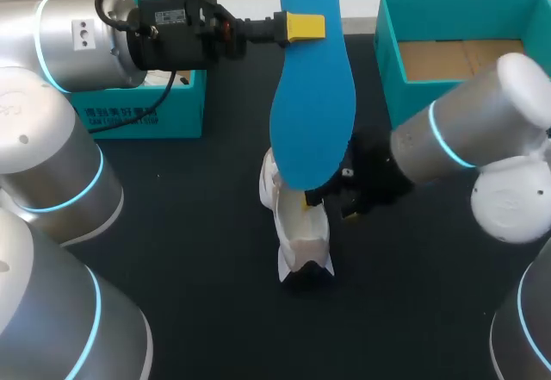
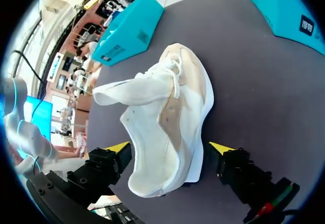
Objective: Take the shoe out of the shoebox, open the shoe tongue, remove and reinsert the insole, then place the shoe into the shoebox
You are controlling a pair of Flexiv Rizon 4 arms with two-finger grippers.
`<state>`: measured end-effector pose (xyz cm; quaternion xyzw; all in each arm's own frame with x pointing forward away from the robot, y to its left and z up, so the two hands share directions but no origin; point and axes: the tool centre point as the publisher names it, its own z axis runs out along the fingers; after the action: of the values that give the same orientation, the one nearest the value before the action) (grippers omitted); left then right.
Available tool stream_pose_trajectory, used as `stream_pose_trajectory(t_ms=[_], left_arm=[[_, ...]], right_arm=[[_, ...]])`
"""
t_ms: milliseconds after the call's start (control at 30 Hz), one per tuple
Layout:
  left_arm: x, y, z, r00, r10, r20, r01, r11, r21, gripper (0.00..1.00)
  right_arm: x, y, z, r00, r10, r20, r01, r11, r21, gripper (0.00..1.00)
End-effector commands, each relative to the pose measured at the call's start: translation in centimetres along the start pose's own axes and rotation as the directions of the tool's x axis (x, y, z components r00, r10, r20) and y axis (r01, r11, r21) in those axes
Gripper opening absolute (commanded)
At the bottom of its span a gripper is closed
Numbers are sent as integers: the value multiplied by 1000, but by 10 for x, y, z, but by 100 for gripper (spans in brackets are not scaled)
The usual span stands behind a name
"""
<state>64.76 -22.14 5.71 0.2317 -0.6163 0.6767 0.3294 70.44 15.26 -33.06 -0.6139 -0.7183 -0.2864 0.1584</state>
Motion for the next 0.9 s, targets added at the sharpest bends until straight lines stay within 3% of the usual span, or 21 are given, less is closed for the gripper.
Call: stream_pose_trajectory(t_ms=[33, 467, 600, 733, 900], left_arm=[[0, 1, 0, 1000, 0, 1, 0, 1000, 0, 0], [0, 1, 0, 1000, 0, 1, 0, 1000, 0, 0], [0, 1, 0, 1000, 0, 1, 0, 1000, 0, 0], [0, 1, 0, 1000, 0, 1, 0, 1000, 0, 0], [0, 1, 0, 1000, 0, 1, 0, 1000, 0, 0]], right_arm=[[3, 0, -32, 981, 5, -192, 3, 999, 39, 100], [7, 1, -35, 977, -3, -213, 14, 999, 51, 100], [12, -1, -45, 928, 102, -359, -88, 995, 54, 100], [23, 2, -58, 923, 107, -370, -75, 992, 99, 100], [41, 7, -82, 880, 120, -459, -99, 993, 71, 100]])
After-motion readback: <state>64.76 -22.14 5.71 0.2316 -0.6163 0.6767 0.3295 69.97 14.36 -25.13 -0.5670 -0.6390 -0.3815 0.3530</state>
